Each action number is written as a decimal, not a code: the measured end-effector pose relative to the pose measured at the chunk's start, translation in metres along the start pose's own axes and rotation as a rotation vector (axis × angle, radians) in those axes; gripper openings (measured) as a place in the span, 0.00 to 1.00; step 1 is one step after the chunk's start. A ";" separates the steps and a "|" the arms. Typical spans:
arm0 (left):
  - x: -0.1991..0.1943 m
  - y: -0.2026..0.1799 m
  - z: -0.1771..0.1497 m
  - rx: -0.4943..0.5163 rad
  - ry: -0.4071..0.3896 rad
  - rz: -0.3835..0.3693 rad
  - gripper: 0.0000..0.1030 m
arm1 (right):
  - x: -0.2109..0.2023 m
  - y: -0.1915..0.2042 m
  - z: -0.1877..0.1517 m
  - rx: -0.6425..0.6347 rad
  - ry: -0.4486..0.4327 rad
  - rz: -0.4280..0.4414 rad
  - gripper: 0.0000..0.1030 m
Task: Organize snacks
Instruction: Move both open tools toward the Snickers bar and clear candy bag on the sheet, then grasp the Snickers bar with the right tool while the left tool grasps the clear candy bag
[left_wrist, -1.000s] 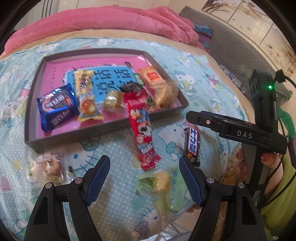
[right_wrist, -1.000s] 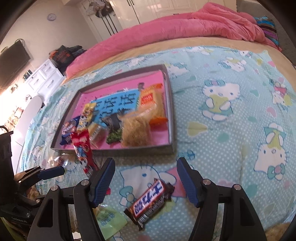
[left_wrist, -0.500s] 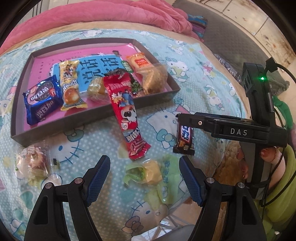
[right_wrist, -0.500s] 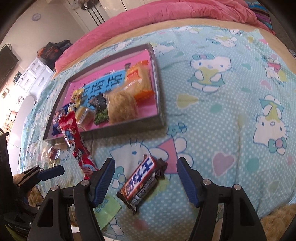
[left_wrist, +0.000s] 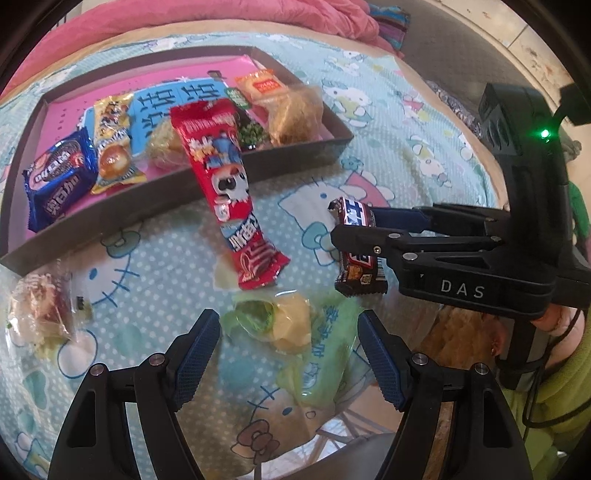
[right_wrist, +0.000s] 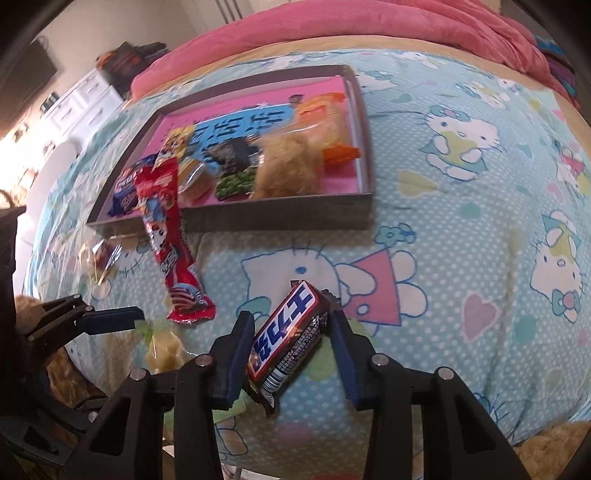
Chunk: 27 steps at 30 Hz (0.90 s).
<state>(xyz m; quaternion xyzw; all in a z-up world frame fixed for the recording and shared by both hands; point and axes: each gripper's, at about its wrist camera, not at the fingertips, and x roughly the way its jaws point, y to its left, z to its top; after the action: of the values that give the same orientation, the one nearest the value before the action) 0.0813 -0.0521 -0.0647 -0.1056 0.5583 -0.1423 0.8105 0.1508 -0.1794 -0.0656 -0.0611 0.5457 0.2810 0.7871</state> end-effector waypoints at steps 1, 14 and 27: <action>0.001 -0.001 0.000 0.003 0.005 0.005 0.76 | 0.000 0.001 0.000 -0.007 0.003 -0.004 0.41; 0.013 -0.001 -0.001 0.009 0.033 0.035 0.76 | -0.005 -0.007 -0.004 0.045 0.015 -0.029 0.42; 0.021 -0.003 0.001 0.011 0.038 0.044 0.76 | -0.008 -0.009 -0.006 0.066 0.016 -0.039 0.48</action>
<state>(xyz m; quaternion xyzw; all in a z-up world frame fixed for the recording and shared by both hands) 0.0890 -0.0624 -0.0813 -0.0861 0.5751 -0.1292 0.8033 0.1482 -0.1925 -0.0626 -0.0480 0.5599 0.2471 0.7894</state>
